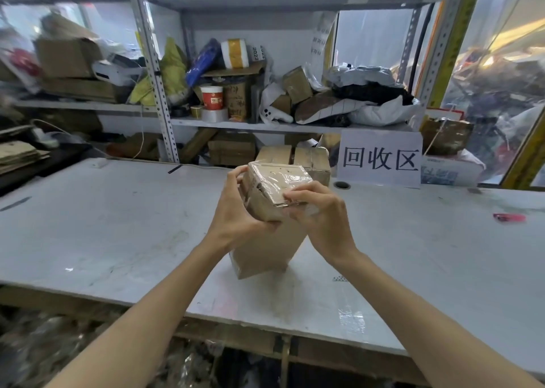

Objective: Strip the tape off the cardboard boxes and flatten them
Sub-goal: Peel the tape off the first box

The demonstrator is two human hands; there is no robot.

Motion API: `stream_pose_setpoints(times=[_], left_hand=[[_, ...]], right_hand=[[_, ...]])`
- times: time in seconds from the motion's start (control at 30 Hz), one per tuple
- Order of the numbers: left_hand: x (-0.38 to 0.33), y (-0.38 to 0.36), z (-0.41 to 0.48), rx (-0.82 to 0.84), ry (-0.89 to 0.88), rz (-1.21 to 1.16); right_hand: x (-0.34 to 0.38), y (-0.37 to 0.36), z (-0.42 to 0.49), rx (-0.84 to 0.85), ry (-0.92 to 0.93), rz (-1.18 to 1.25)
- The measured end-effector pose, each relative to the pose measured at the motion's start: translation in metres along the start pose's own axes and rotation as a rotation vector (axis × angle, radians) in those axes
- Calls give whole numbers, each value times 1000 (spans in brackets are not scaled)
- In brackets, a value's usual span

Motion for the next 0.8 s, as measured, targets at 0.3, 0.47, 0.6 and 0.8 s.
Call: stream_pose_setpoints(times=[0.3, 0.47, 0.6, 0.8], left_hand=[[-2, 10, 1, -67, -41, 148], [-2, 9, -7, -250, 1, 400], [8, 6, -13, -232, -34, 476], [6, 5, -17, -154, -16, 519]], right_hand=[[10, -10, 6, -29, 33, -82], [0, -19, 8, -9, -212, 138], [2, -23, 17, 48, -297, 123], [14, -27, 18, 62, -334, 35]])
Point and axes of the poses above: each hand's wrist, its own z-axis towards the middle knuckle, its own y-axis out of the back of the hand, x = y × z, the point moved 4 cm from there along z, towards the middle knuckle, and after that the axes turned 8 degrees about x, right-handed, at the moved point
